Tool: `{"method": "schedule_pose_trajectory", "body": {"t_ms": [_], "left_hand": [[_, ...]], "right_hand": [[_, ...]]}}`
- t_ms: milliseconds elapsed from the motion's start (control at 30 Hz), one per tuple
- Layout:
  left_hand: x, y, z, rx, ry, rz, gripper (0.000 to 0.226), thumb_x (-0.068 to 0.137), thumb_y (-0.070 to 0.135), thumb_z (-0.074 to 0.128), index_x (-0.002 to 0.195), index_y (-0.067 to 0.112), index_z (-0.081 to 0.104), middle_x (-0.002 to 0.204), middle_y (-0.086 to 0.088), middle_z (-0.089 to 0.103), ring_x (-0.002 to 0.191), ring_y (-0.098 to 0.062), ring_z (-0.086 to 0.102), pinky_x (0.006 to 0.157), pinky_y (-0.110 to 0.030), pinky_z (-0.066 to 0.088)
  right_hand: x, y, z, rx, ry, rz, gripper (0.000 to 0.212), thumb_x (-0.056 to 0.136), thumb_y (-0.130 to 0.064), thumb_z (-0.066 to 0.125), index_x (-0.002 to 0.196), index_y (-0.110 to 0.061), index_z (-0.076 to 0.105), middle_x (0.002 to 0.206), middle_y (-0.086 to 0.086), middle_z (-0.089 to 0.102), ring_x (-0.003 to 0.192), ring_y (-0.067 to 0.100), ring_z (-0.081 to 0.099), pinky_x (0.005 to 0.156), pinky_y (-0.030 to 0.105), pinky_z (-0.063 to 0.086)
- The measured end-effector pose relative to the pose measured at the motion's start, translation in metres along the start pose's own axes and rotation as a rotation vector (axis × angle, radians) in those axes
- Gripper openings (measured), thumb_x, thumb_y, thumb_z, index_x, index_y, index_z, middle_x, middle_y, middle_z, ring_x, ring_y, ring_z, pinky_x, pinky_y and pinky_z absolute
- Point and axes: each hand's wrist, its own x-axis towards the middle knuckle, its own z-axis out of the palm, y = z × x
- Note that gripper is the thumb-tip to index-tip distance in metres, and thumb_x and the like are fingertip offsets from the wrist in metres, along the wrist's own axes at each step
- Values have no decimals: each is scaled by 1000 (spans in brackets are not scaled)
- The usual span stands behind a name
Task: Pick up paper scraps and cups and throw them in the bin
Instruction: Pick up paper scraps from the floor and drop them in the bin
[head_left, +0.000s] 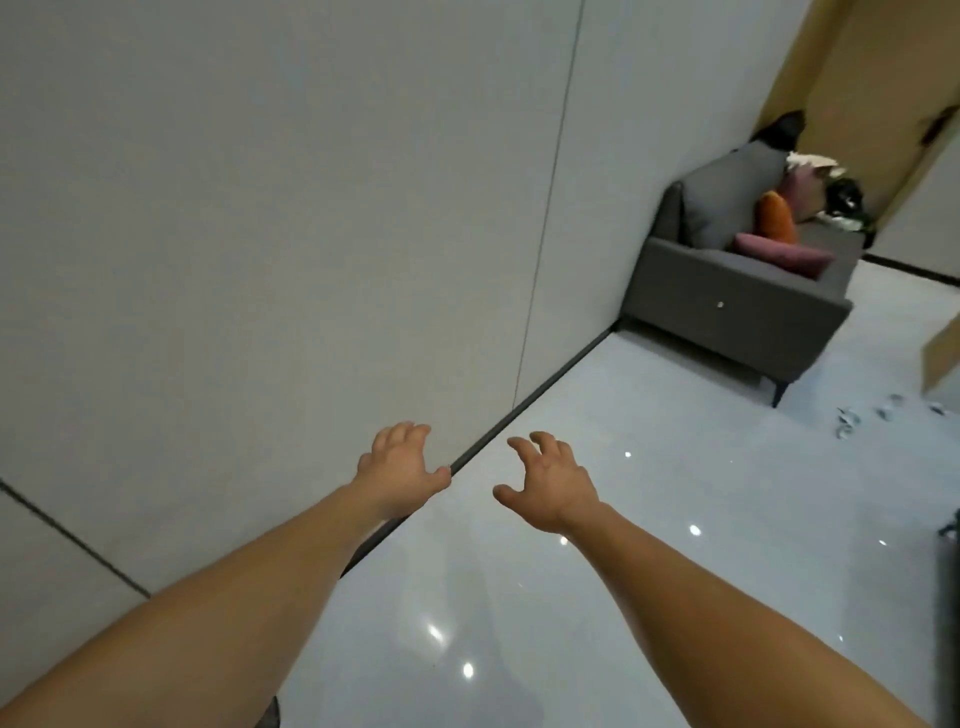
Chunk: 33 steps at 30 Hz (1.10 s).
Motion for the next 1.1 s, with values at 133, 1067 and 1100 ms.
{"method": "schedule_pose_trajectory", "body": {"t_ms": [133, 1067, 1100], "left_hand": [[12, 88, 18, 62, -63, 146, 76, 88, 51, 52, 150, 23, 20, 159, 0, 14, 146, -23, 9, 116, -43, 20], [279, 548, 148, 162, -408, 822, 77, 87, 47, 57, 150, 20, 22, 158, -2, 18, 144, -25, 16, 115, -44, 25], [286, 561, 155, 172, -420, 834, 77, 87, 47, 57, 150, 20, 22, 158, -2, 18, 144, -25, 16, 115, -43, 25]], "right_hand": [[-35, 77, -29, 42, 67, 146, 74, 87, -59, 51, 150, -31, 24, 157, 2, 20, 142, 25, 21, 106, 47, 36], [13, 472, -145, 190, 259, 938, 76, 87, -58, 54, 151, -32, 22, 159, -1, 15, 144, 23, 17, 110, 44, 35], [17, 487, -148, 190, 258, 950, 76, 87, -58, 54, 151, -32, 21, 159, -1, 15, 144, 23, 17, 110, 44, 35]]}}
